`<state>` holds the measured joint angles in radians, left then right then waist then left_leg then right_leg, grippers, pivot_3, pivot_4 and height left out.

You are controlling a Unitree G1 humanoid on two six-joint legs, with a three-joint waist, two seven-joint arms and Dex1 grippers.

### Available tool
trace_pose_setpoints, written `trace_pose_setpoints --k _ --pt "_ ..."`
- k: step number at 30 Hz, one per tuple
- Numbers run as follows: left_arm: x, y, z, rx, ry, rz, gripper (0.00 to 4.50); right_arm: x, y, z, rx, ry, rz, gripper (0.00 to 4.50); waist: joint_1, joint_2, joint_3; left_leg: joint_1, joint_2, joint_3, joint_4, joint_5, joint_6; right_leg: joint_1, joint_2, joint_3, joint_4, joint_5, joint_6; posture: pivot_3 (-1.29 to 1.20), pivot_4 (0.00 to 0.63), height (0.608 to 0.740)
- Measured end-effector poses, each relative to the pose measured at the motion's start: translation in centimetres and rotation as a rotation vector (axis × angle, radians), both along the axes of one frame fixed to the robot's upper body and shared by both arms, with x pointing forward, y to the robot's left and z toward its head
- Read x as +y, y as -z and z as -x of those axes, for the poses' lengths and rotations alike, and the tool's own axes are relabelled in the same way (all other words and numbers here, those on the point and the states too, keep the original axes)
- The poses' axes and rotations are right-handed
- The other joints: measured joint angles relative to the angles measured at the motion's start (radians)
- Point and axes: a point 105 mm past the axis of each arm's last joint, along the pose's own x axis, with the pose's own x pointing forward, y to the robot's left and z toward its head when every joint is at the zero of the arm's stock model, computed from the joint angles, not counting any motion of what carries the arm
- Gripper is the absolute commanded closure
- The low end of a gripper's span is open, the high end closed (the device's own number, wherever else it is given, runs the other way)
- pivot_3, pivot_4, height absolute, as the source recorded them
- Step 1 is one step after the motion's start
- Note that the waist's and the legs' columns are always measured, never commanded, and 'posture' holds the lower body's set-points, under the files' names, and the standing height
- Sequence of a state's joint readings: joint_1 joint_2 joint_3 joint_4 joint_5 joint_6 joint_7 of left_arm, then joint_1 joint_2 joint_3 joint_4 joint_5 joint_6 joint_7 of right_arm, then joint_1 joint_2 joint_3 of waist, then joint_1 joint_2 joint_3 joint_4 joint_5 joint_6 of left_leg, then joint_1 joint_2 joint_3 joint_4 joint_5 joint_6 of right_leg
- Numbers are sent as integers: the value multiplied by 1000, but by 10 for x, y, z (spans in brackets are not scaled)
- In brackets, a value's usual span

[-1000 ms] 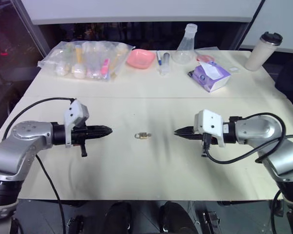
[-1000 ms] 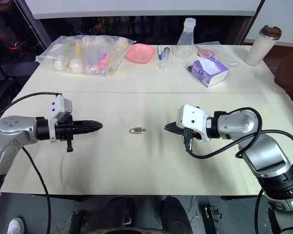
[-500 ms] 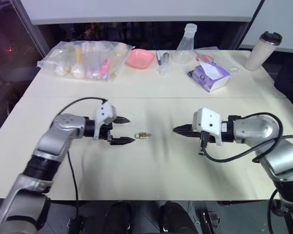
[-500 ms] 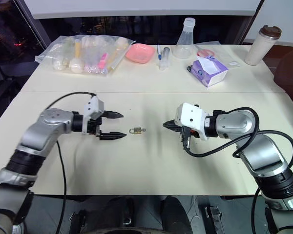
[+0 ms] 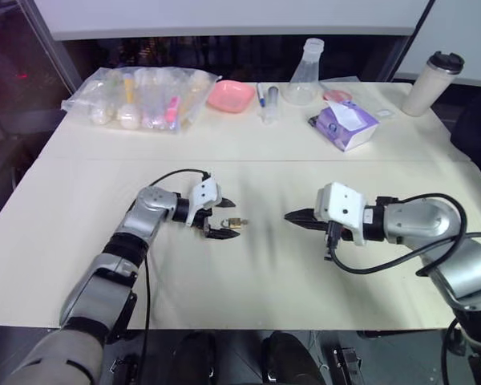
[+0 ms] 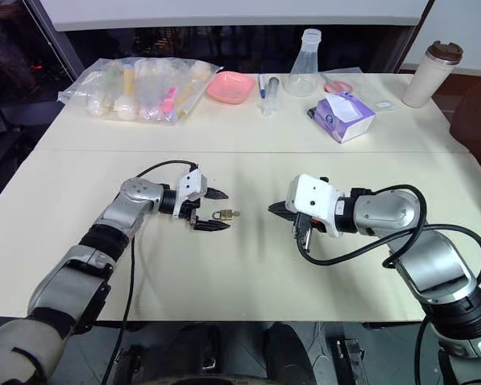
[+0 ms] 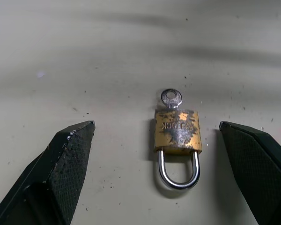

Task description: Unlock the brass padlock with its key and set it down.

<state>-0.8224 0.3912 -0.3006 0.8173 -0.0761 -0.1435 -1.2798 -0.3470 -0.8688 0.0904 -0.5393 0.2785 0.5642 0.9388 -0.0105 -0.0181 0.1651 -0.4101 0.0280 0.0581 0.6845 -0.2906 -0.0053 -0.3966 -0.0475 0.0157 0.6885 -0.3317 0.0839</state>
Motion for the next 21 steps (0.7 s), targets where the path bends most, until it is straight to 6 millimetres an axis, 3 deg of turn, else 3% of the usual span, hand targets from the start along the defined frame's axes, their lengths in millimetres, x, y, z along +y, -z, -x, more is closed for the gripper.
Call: trace_pose_setpoints --k 1,4,10,17,21 --pt "-1 0 0 -8 8 -2 51 0 0 1 -2 1 1 4500 0 0 0 0 0 0 0 0 0 0 0 0 0 0 0 0 150 715" --pt "-2 1 1 -25 36 -9 885 0 0 2 -3 9 3 4500 0 0 0 0 0 0 0 0 0 0 0 0 0 0 0 0 150 715" --pt "-3 5 5 -27 79 -20 3681 -3 -2 1 -9 20 4 4500 0 0 0 4 0 -2 0 0 0 5 0 -1 0 1 -1 0 150 715" --pt "-2 4 5 -30 77 -20 3758 0 -5 1 -19 9 2 4500 -1 0 0 4 0 -2 0 0 0 5 0 -2 0 1 -1 0 150 715" --pt "3 -1 8 -15 77 -25 3758 13 -5 -2 -73 -44 15 4500 -10 0 0 2 1 -2 0 0 0 2 1 -1 1 1 -1 0 150 715"
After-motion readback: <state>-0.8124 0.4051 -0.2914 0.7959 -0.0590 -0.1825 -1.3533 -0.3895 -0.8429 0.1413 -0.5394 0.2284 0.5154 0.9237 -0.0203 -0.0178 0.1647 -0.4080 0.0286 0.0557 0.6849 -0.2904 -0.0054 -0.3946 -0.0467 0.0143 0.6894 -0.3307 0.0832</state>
